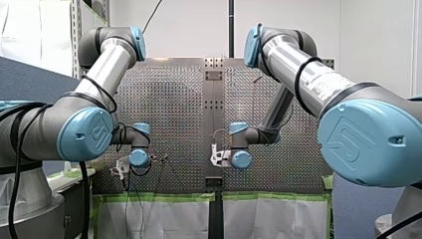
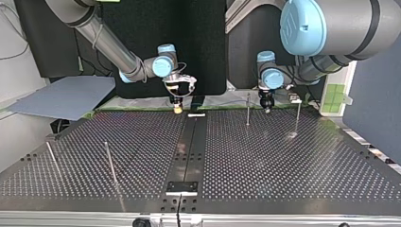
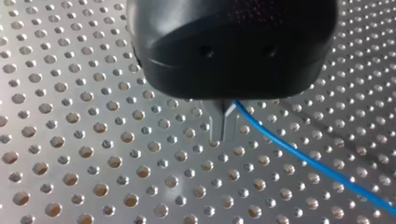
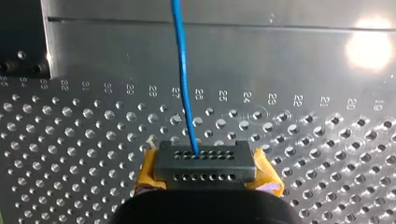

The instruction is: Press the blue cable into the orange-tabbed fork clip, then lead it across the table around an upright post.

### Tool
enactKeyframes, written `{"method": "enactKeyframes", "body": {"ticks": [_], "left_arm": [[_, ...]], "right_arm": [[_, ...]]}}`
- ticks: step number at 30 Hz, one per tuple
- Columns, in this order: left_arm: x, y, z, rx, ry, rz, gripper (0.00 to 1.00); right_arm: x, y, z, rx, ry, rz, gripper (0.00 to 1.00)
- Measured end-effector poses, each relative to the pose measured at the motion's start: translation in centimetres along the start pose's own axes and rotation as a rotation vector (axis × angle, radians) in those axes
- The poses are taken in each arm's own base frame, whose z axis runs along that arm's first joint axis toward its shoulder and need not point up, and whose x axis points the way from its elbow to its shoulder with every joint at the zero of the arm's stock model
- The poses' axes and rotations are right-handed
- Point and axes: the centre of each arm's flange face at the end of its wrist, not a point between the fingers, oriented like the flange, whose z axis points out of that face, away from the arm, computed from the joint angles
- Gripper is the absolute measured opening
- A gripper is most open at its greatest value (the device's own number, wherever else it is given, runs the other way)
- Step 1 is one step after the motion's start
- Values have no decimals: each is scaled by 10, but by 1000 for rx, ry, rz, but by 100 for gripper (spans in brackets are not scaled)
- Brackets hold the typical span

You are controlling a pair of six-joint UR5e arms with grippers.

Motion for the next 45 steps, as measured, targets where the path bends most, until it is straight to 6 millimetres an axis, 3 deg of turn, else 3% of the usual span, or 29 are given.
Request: {"method": "enactKeyframes", "body": {"ticks": [6,8,15,17,18,20,45], "left_arm": [[0,0,0,0,-1,12,16],[0,0,0,1,-1,18,31],[2,1,-2,3,31,57,50],[4,2,-4,-2,44,65,76],[4,3,-5,-2,53,71,76],[6,3,-6,2,70,81,100],[14,-4,-14,93,141,56,100]], "right_arm": [[0,2,0,-3,-1,1,0],[0,2,0,-3,-1,1,0],[-1,3,0,-4,-5,0,0],[-1,2,0,-3,-6,0,0],[-1,2,0,-3,-7,0,0],[-2,2,0,-3,-8,-1,0],[-4,6,-2,-8,-37,-10,0]]}}
